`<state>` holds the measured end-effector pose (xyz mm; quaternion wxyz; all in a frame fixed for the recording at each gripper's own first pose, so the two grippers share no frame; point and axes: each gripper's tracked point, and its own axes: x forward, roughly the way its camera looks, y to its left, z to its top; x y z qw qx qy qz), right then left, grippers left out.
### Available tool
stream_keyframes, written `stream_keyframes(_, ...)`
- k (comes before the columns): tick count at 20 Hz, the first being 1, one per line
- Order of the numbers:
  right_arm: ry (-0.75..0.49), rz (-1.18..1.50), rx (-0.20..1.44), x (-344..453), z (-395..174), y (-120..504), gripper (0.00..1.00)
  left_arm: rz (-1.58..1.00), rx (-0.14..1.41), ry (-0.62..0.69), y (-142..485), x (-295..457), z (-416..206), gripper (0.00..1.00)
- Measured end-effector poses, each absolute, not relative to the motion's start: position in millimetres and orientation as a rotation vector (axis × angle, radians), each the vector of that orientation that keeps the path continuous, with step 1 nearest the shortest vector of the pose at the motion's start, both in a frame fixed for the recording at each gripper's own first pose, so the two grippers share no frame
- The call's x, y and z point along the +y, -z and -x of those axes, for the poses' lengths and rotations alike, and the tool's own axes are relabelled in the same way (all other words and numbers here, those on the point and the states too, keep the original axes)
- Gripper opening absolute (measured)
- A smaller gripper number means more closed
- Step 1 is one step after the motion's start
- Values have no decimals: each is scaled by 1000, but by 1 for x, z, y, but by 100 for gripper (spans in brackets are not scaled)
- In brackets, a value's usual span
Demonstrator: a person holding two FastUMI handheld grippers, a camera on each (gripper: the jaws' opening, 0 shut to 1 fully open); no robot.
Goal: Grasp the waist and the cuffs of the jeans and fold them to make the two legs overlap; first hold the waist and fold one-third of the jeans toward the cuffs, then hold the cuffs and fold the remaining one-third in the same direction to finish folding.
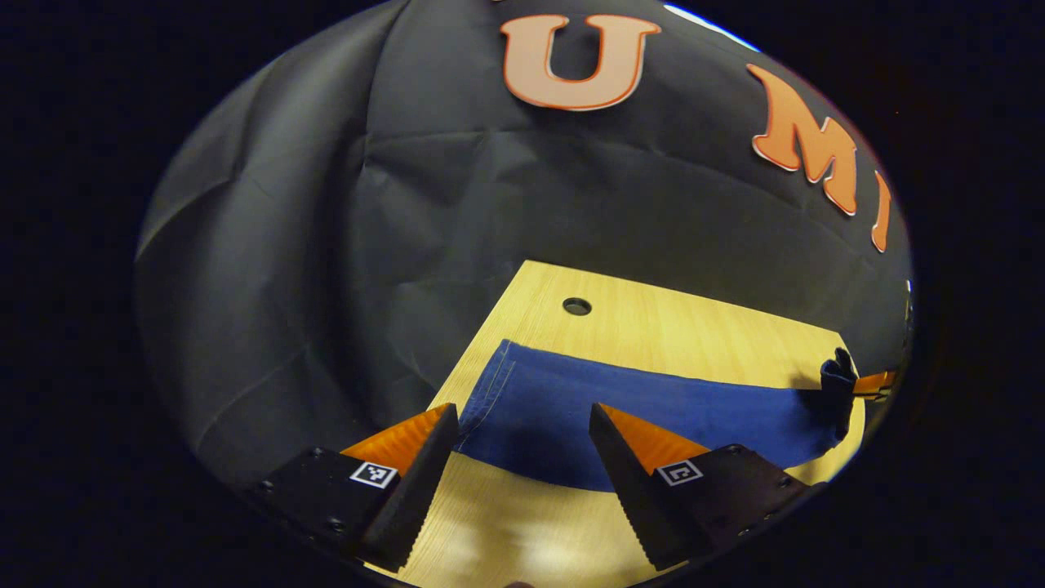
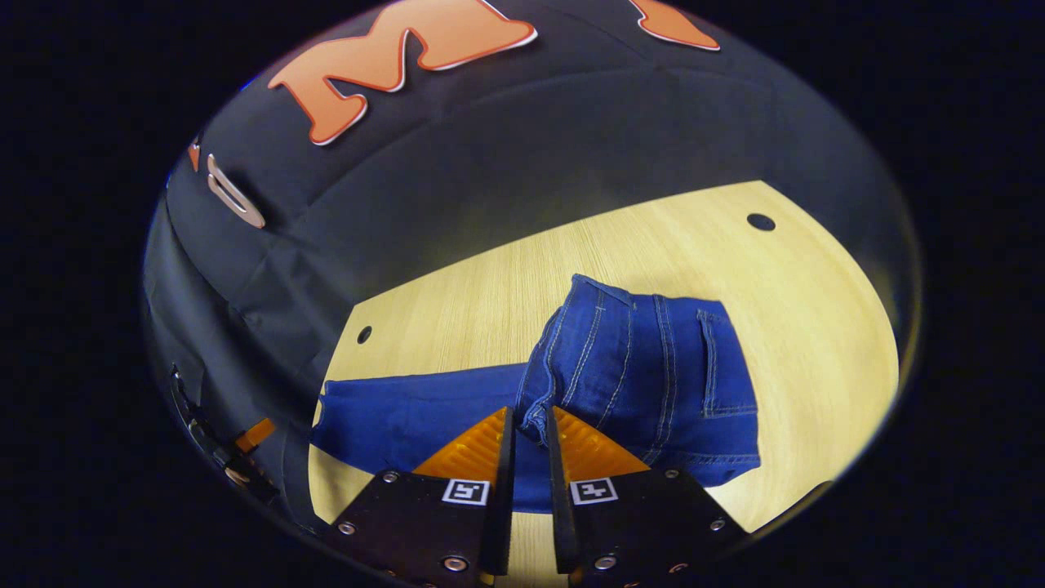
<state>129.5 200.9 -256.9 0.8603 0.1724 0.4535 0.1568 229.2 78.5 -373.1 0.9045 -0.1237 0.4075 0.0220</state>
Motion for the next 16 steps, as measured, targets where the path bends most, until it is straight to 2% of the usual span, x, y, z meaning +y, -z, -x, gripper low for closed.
stream_keyframes(1, -332, -379, 972, 207, -126, 262, 22, 276, 861, -53, 383, 83, -228, 99)
stream_keyframes(3, -337, -393, 992, 217, -120, 265, 36, 330, 902, -71, 404, 88, -228, 100)
stream_keyframes(6, -335, -360, 994, 226, -116, 264, 67, 520, 963, -111, 436, 104, -226, 98)
stream_keyframes(9, -327, -348, 961, 225, -112, 253, 73, 672, 998, -157, 449, 121, -217, 98)
stream_keyframes(10, -314, -334, 948, 220, -112, 251, 85, 692, 1007, -170, 450, 125, -214, 98)
stream_keyframes(13, -279, -309, 917, 203, -106, 236, 91, 755, 1043, -176, 450, 120, -211, 98)
stream_keyframes(16, -251, -323, 874, 189, -106, 216, 92, 791, 1026, -140, 452, 114, -217, 96)
